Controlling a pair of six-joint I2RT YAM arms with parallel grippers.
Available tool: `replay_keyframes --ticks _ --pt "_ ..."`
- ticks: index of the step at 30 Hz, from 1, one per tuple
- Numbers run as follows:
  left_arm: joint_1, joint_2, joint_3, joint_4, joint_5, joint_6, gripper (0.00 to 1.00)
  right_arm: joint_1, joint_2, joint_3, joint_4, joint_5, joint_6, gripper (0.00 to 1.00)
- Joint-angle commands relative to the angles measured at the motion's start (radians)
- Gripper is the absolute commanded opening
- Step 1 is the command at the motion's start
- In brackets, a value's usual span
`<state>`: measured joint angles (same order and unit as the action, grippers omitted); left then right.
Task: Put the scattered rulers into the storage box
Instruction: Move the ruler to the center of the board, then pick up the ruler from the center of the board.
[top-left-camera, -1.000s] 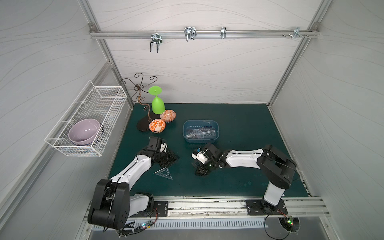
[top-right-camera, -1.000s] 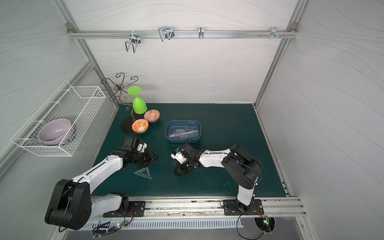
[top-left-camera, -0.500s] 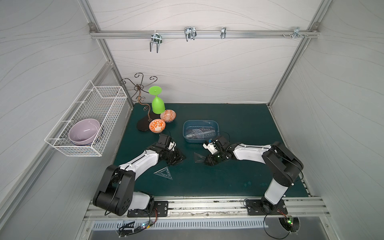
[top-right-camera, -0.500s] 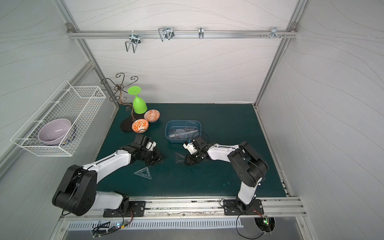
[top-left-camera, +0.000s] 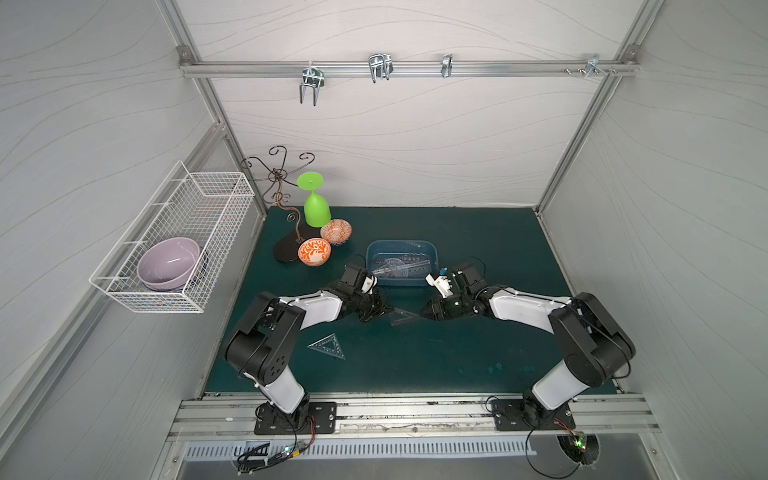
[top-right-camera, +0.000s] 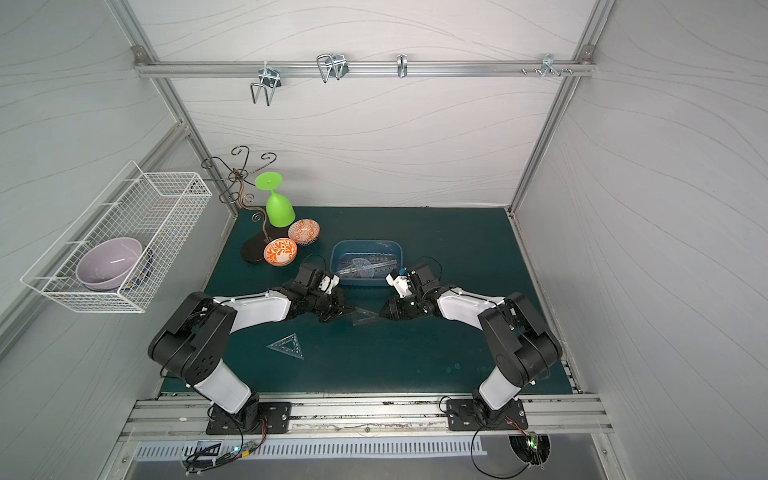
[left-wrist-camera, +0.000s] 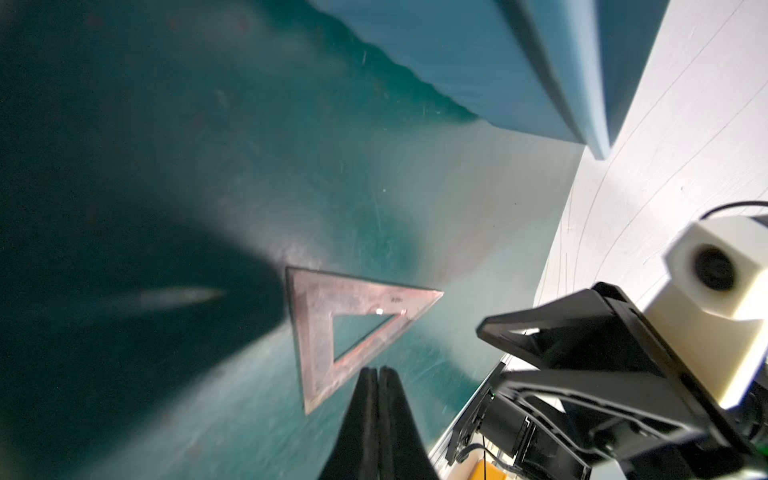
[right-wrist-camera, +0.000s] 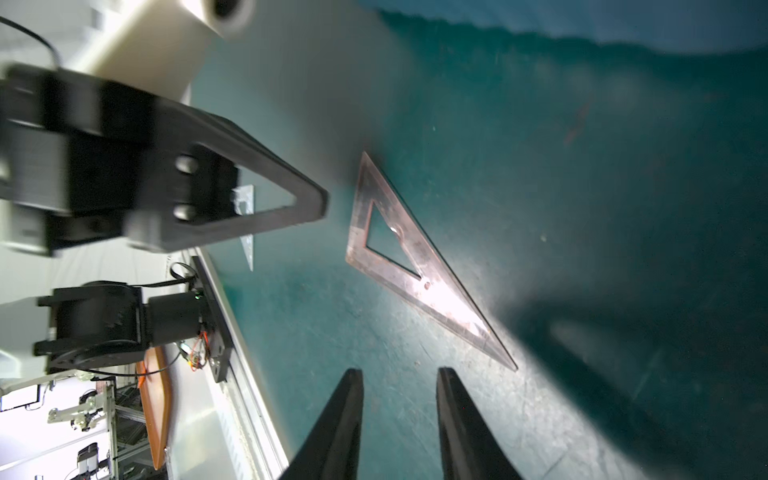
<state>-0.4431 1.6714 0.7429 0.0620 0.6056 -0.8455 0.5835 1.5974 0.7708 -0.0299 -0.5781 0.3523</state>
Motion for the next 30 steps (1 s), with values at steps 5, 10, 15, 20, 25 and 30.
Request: replay_keyframes --ticks 5,10,15,20,25,30 --pt "-0.022 0.092 0.053 0.034 -0.014 0.019 0.03 -0.022 -0.047 -0.007 -0.004 -0.060 0.017 0.35" --pt "-0.022 0.077 0.052 -0.034 -0.058 0.060 0.01 -0.022 -0.047 -0.010 0.007 -0.068 0.020 0.35" --pt "-0.022 0.033 0.046 -0.081 -0.107 0.083 0.01 -0.022 -0.041 -0.016 0.021 -0.075 0.025 0.35" --pt "-0.022 0.018 0.031 -0.060 -0.089 0.066 0.01 -0.022 -0.037 -0.018 0.028 -0.085 0.031 0.35" --pt "-0.022 -0.002 0.011 -0.012 -0.050 0.051 0.03 -0.022 -0.036 -0.019 0.032 -0.093 0.035 0.35" --pt "-0.019 -0.065 -0.035 -0.002 -0.066 0.058 0.07 -0.022 -0.048 -0.027 0.029 -0.079 0.025 0.35"
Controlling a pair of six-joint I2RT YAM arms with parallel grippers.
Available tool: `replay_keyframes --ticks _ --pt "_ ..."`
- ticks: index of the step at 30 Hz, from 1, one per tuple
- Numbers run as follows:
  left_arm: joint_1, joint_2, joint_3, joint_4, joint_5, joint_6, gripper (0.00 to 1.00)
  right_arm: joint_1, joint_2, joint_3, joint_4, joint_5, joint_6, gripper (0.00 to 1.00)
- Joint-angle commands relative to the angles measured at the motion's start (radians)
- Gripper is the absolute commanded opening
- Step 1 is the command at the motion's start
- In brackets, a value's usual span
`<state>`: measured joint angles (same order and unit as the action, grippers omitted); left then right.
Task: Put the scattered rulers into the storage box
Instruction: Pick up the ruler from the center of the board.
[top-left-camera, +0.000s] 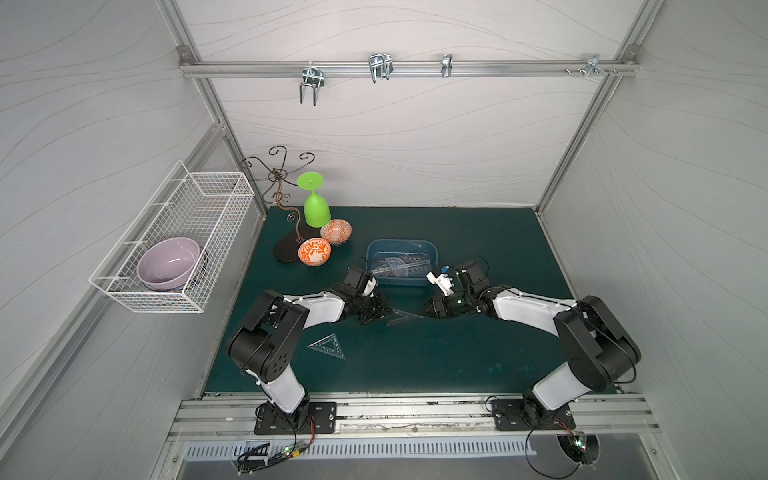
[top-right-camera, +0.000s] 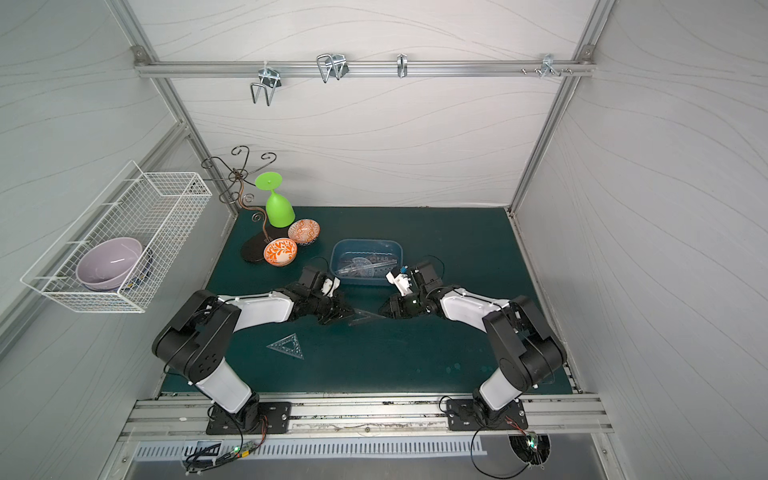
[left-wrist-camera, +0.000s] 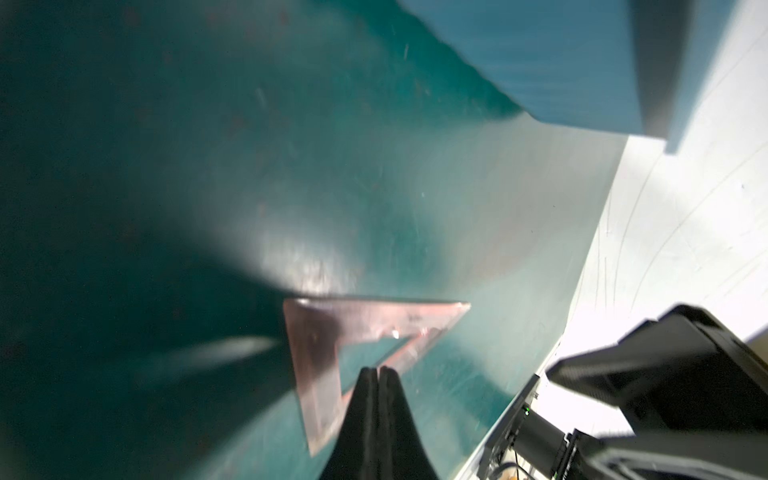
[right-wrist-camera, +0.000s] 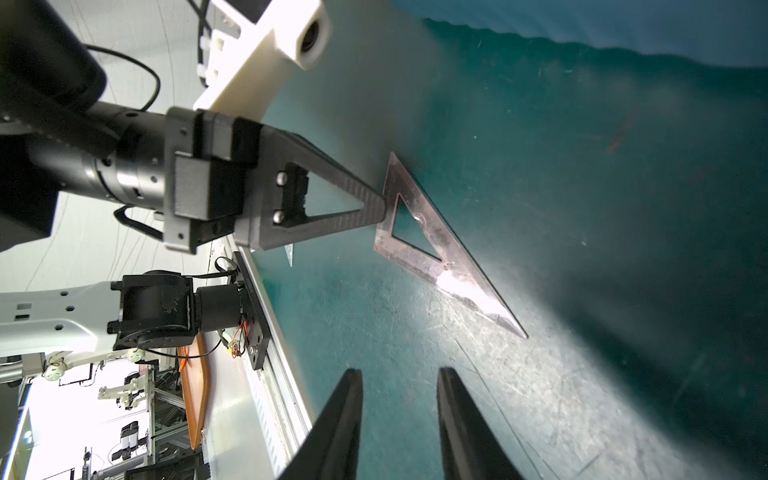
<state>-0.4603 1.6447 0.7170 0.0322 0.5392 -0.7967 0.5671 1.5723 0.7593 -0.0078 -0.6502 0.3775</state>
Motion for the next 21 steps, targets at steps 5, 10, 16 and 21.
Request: replay_keyframes --ticks 5,10,16,21 --pt "0.018 -0.054 -0.016 -0.022 -0.049 0.044 0.09 -0.005 -0.027 -0.012 0.004 -0.013 0.001 0.35" --pt "0.018 -0.003 -0.012 0.016 -0.023 0.031 0.09 -0.002 -0.037 -0.015 0.005 -0.011 0.004 0.35" --pt "0.020 0.020 -0.031 0.026 -0.036 0.031 0.08 0.007 -0.026 -0.010 0.008 -0.015 0.009 0.35" --pt "0.037 0.024 -0.066 0.041 -0.050 0.026 0.06 0.007 -0.030 -0.013 0.006 -0.015 0.016 0.36"
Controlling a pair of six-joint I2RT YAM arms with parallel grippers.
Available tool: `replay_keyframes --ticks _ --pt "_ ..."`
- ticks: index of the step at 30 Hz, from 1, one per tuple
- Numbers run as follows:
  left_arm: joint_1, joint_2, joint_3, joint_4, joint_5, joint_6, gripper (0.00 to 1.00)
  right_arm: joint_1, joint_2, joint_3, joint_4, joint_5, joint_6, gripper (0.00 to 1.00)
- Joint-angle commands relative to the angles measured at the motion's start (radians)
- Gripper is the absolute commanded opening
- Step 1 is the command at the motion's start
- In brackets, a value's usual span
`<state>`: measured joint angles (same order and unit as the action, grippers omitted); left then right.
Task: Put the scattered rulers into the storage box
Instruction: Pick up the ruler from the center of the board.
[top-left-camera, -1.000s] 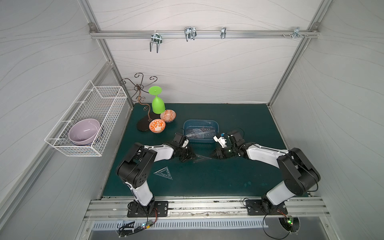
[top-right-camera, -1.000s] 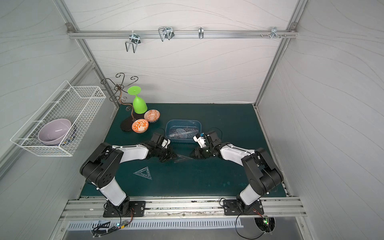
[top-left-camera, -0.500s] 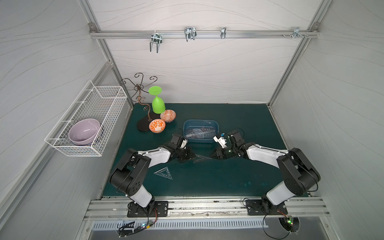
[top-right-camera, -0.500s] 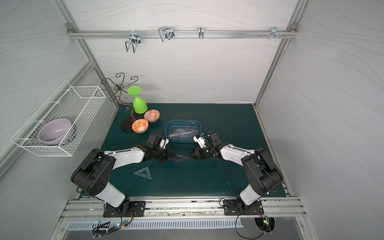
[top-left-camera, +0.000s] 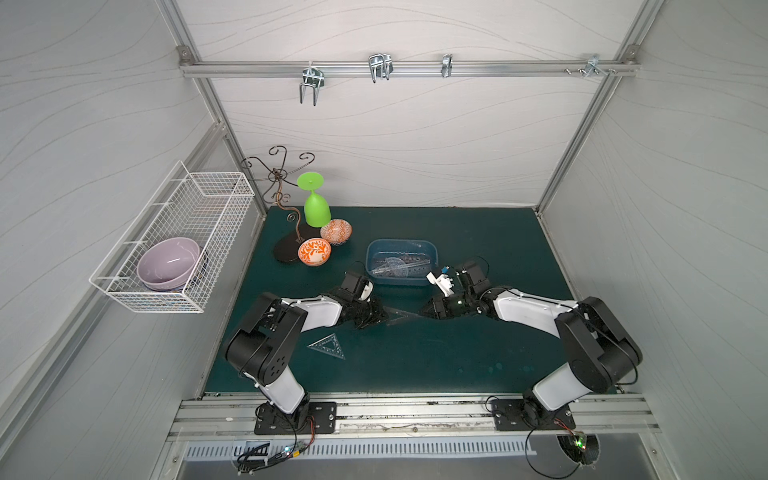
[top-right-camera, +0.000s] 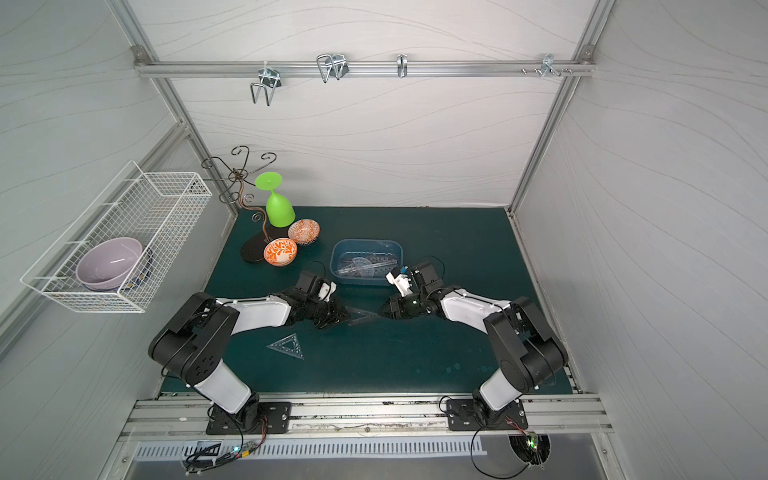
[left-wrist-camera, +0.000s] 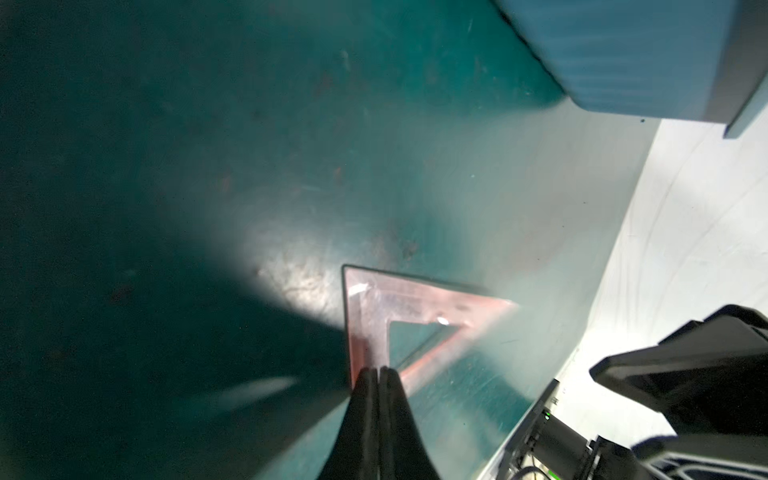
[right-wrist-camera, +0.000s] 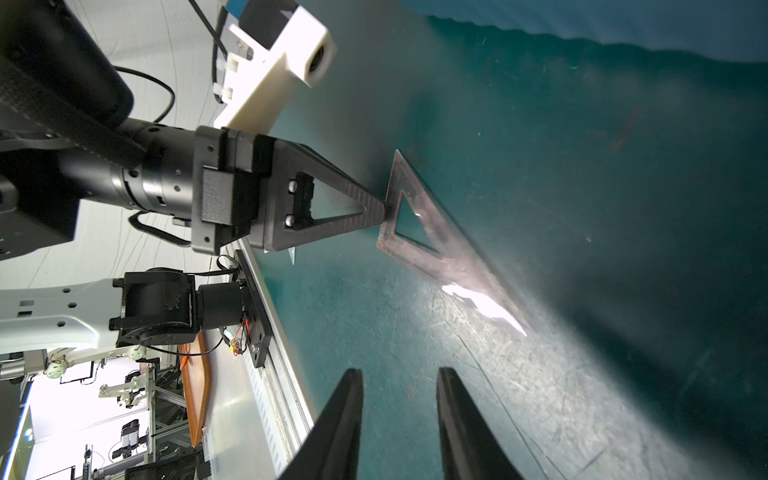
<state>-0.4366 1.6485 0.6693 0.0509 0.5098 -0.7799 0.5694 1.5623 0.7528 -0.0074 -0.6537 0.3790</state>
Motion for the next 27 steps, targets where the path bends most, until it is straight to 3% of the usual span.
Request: replay_keyframes --ticks 1,9,14,19,27 --pt "0.015 0.019 -0.021 0.023 -0.024 0.009 0.06 0.005 -0.019 -0.007 0.005 -0.012 0.017 0.37" --pt "0.018 0.025 -0.035 0.026 -0.030 0.009 0.05 -0.046 0.022 -0.014 0.000 -0.004 0.082 0.57" --pt "0.018 0.031 -0.042 0.036 -0.025 0.005 0.05 -0.091 0.107 -0.020 0.060 -0.086 0.164 0.59" --pt "0.018 0.039 -0.044 0.045 -0.017 -0.001 0.04 -0.091 0.185 -0.015 0.149 -0.153 0.230 0.57" --pt "0.018 0.033 -0.048 0.044 -0.015 0.001 0.04 -0.067 0.248 -0.009 0.258 -0.196 0.308 0.42"
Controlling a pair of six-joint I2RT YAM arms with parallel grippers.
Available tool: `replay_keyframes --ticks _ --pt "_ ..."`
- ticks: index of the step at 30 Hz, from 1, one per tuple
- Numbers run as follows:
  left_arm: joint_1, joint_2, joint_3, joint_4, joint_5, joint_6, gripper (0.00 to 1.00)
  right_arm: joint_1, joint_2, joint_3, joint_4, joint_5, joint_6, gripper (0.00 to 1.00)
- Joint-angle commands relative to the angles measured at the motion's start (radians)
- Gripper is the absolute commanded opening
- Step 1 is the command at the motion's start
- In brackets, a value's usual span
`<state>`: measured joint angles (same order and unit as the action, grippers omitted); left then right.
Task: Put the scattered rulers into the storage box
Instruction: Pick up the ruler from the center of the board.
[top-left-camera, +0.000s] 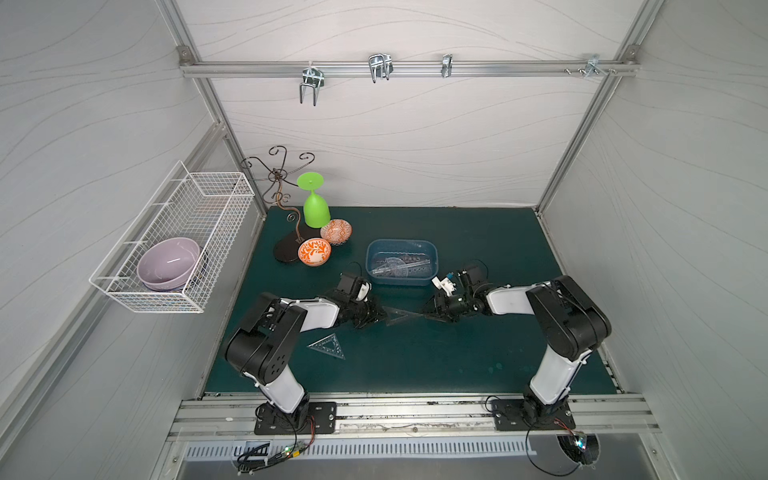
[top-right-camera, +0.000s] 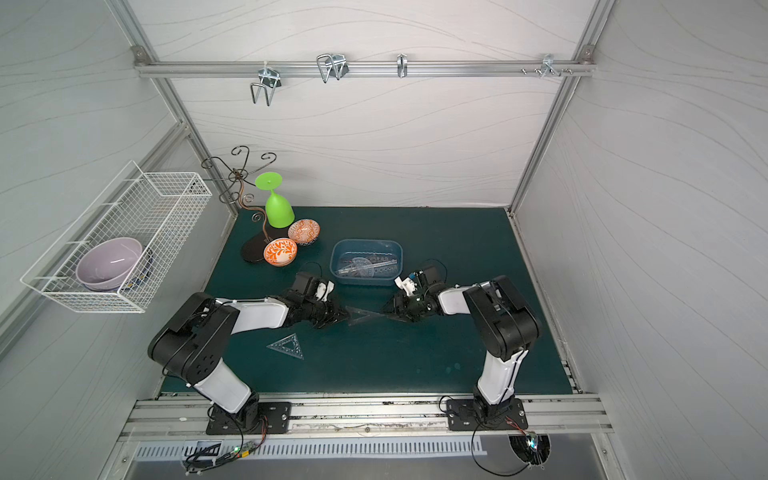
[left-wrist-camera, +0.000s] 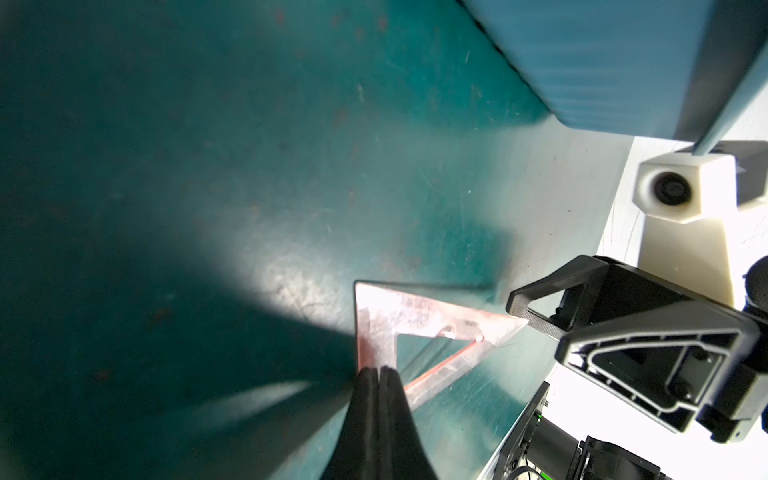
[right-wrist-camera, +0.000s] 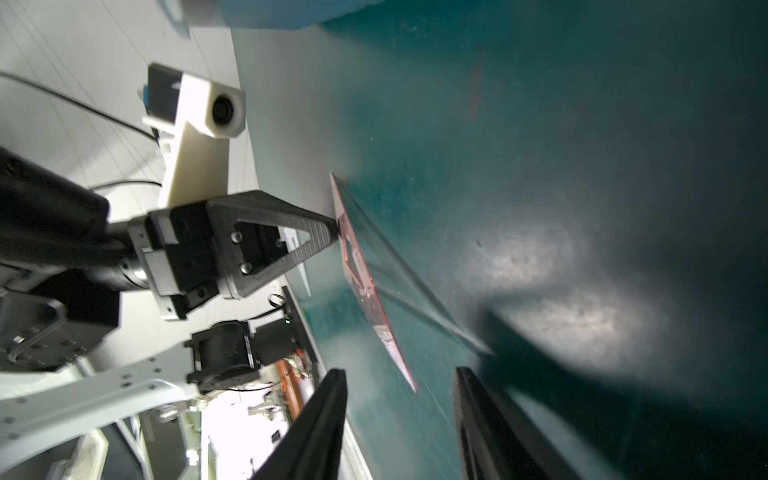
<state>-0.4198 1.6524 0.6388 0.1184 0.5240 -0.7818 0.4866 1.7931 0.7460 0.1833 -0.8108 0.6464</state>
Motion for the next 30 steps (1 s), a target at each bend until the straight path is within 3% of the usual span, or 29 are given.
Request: replay_keyframes --ticks 1,14,18,23,26,30 --pt "0.001 0.029 -0.018 -0.023 -0.029 0.003 0.04 0.019 0.023 -0.003 0.074 -0.039 0.047 0.41" --pt "0.001 0.017 -0.031 -0.023 -0.028 0.006 0.04 0.028 0.051 0.004 0.127 -0.044 0.085 0.15" --pt "0.001 0.010 -0.034 -0.027 -0.028 0.009 0.04 0.031 0.063 0.021 0.107 -0.041 0.085 0.00" --pt "0.010 -0.056 -0.021 -0.080 -0.033 0.011 0.05 0.038 0.026 0.027 0.054 -0.024 0.064 0.00" --pt "0.018 -0.173 0.024 -0.219 -0.071 0.009 0.12 0.038 -0.029 0.025 0.031 -0.021 0.058 0.00" --pt "0.070 -0.340 0.102 -0.450 -0.147 0.046 0.35 0.038 -0.139 0.039 -0.013 -0.013 0.059 0.00"
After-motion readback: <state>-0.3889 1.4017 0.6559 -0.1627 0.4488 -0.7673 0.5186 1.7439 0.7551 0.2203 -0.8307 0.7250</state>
